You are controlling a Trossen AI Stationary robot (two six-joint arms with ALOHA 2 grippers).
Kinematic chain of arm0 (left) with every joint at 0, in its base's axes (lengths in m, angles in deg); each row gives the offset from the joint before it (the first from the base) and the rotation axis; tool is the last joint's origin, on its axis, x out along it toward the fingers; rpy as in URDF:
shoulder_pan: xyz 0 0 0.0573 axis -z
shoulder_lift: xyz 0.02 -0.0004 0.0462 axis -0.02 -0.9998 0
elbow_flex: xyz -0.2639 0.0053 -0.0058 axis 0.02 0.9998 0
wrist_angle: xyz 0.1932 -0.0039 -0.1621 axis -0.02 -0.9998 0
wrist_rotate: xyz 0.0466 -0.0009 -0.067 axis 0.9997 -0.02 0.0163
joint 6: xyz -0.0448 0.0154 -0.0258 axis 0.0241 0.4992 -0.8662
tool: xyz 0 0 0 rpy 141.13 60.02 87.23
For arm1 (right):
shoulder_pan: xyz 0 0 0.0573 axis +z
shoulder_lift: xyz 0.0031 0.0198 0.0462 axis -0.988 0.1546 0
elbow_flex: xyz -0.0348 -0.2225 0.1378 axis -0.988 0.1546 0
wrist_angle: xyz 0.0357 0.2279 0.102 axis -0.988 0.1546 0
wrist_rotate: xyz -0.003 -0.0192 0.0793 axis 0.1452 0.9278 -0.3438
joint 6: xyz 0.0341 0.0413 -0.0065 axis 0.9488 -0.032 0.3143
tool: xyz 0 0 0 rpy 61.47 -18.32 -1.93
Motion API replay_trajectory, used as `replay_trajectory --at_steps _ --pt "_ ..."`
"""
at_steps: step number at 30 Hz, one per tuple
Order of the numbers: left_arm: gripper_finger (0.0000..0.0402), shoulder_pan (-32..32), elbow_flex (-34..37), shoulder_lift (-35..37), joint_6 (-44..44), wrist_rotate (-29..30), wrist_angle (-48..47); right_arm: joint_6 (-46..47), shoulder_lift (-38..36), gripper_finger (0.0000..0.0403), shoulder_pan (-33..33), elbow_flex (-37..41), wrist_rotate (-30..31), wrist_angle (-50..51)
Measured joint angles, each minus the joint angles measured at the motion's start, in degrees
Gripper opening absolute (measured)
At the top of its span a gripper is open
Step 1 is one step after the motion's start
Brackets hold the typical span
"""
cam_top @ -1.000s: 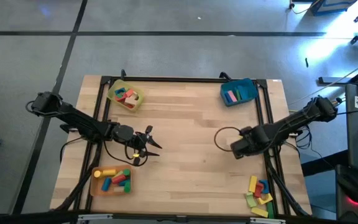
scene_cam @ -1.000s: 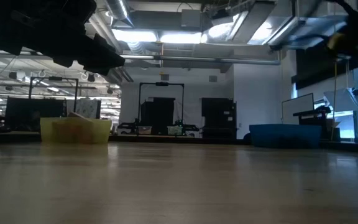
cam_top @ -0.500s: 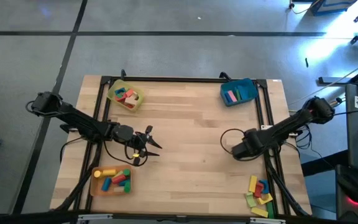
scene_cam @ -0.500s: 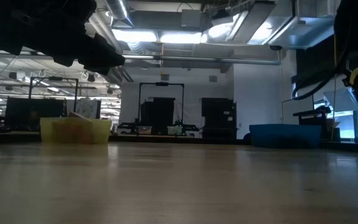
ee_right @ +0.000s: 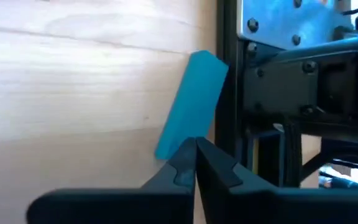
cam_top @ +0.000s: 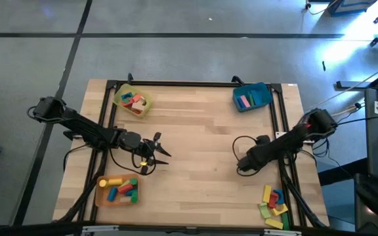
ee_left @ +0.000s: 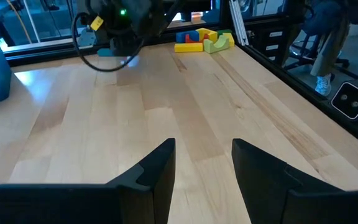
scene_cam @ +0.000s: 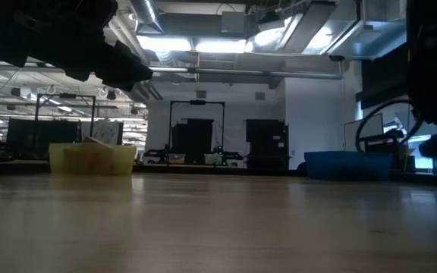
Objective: Sort blocks by size
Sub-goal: Put the blue rectangular block into the blue bin
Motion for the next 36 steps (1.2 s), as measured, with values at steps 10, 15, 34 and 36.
replay_trajectory --at_steps 10,15,34,36 --pt "0.0143 0.00 0.00 0.00 -0.01 0.00 -0.69 -4.38 7.99 0.0005 0.02 -0.28 -2.23 -3.23" --pt "0.0143 0.00 0.00 0.00 -0.01 0.00 -0.66 -4.66 8.05 0.0006 1.09 -4.89 -0.45 -3.05" --pt "0.0143 0.00 0.00 0.00 -0.45 0.00 -0.74 -13.14 8.12 0.0009 2.69 -24.68 11.25 -1.00" --pt "0.0143 0.00 0.00 0.00 -0.60 0.00 -0.77 -11.43 8.12 0.0009 3.78 -26.96 11.18 4.16"
